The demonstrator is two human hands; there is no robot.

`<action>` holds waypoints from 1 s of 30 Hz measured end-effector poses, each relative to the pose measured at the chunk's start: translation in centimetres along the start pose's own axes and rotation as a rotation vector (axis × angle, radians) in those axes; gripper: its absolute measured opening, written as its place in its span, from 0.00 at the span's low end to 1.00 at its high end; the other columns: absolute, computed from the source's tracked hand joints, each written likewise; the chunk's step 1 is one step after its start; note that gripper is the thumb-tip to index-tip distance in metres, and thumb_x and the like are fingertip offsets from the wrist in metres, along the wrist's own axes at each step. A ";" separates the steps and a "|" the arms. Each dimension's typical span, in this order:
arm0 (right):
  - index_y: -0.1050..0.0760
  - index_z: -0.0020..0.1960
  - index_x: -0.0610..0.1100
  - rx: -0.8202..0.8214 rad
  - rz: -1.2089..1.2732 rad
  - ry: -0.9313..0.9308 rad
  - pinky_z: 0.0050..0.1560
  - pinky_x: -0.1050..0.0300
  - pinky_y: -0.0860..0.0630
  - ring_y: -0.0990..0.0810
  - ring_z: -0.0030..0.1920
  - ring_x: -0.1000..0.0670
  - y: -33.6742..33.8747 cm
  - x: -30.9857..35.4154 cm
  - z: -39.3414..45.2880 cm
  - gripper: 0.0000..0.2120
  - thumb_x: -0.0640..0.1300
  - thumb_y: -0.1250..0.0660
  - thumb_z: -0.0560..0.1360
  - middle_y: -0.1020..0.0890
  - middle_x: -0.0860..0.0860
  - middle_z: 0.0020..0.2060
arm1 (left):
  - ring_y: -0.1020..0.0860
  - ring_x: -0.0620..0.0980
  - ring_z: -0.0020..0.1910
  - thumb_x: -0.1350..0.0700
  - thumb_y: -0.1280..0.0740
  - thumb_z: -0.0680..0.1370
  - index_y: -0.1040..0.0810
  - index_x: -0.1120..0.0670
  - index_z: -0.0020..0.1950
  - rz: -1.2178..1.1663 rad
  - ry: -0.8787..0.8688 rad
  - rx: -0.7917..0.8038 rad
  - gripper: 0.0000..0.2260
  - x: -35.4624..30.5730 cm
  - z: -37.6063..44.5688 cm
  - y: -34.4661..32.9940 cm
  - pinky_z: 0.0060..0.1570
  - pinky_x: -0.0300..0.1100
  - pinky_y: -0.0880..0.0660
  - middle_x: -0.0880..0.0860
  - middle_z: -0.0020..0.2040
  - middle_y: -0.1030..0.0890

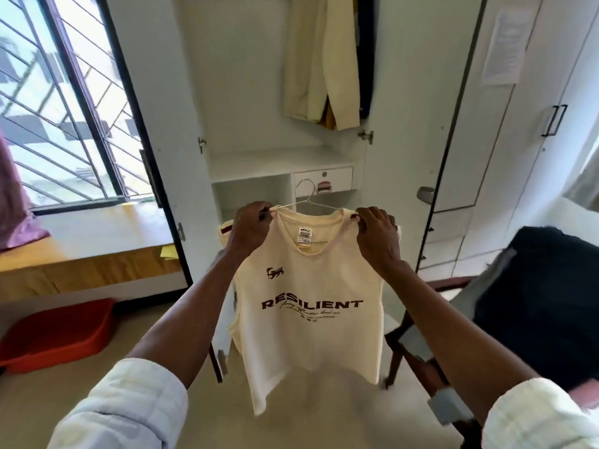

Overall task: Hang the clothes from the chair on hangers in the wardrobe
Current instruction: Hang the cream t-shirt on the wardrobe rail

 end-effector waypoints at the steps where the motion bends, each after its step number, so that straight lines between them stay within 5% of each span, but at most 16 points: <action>1: 0.22 0.59 0.40 -0.011 -0.003 0.015 0.56 0.43 0.28 0.23 0.56 0.40 -0.8 -0.4 2.4 0.12 0.36 0.39 0.78 0.19 0.43 0.55 | 0.20 0.55 0.47 0.61 0.31 0.78 0.17 0.62 0.53 -0.002 -0.007 -0.010 0.07 0.4 2.4 -0.5 0.46 0.40 0.28 0.58 0.48 0.16; 11: 0.24 0.56 0.38 -0.172 -0.199 0.251 0.55 0.43 0.28 0.22 0.51 0.37 -7.8 -3.0 25.9 0.10 0.34 0.39 0.77 0.19 0.40 0.50 | 0.21 0.49 0.44 0.62 0.31 0.78 0.17 0.61 0.51 -0.027 -0.116 -0.099 0.05 3.5 26.7 -1.9 0.45 0.38 0.30 0.57 0.46 0.16; 17: 0.25 0.58 0.40 -0.323 -0.328 0.332 0.41 0.45 0.24 0.22 0.39 0.38 -10.8 -1.7 40.5 0.10 0.36 0.38 0.77 0.20 0.39 0.41 | 0.22 0.50 0.44 0.60 0.31 0.78 0.17 0.62 0.51 0.007 -0.273 -0.166 0.06 4.8 42.3 -1.3 0.44 0.40 0.30 0.58 0.46 0.16; 22: 0.27 0.63 0.40 -0.399 -0.420 0.366 0.39 0.48 0.28 0.22 0.39 0.39 -12.5 0.7 52.9 0.13 0.39 0.41 0.80 0.20 0.38 0.43 | 0.21 0.53 0.47 0.58 0.35 0.80 0.18 0.59 0.53 0.077 -0.335 -0.236 0.08 5.4 56.5 0.2 0.43 0.39 0.34 0.57 0.48 0.16; 25: 0.29 0.66 0.41 -0.450 -0.476 0.373 0.42 0.47 0.27 0.21 0.42 0.39 -12.9 2.5 61.0 0.15 0.44 0.42 0.81 0.20 0.37 0.45 | 0.22 0.57 0.57 0.56 0.34 0.80 0.21 0.58 0.59 0.147 -0.382 -0.308 0.11 5.0 65.2 1.2 0.53 0.44 0.30 0.57 0.56 0.18; 30: 0.33 0.69 0.42 -0.545 -0.586 0.314 0.42 0.50 0.29 0.22 0.45 0.40 -12.4 4.5 71.3 0.17 0.44 0.46 0.82 0.21 0.39 0.50 | 0.36 0.59 0.74 0.49 0.36 0.81 0.40 0.56 0.77 0.242 -0.404 -0.289 0.28 4.5 75.4 0.4 0.71 0.52 0.37 0.58 0.75 0.34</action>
Point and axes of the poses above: each hand's wrist, its own z-axis towards the middle knuckle, its own y-axis out of the back of the hand, x = y × z, the point moved 4 cm from there along z, towards the middle knuckle
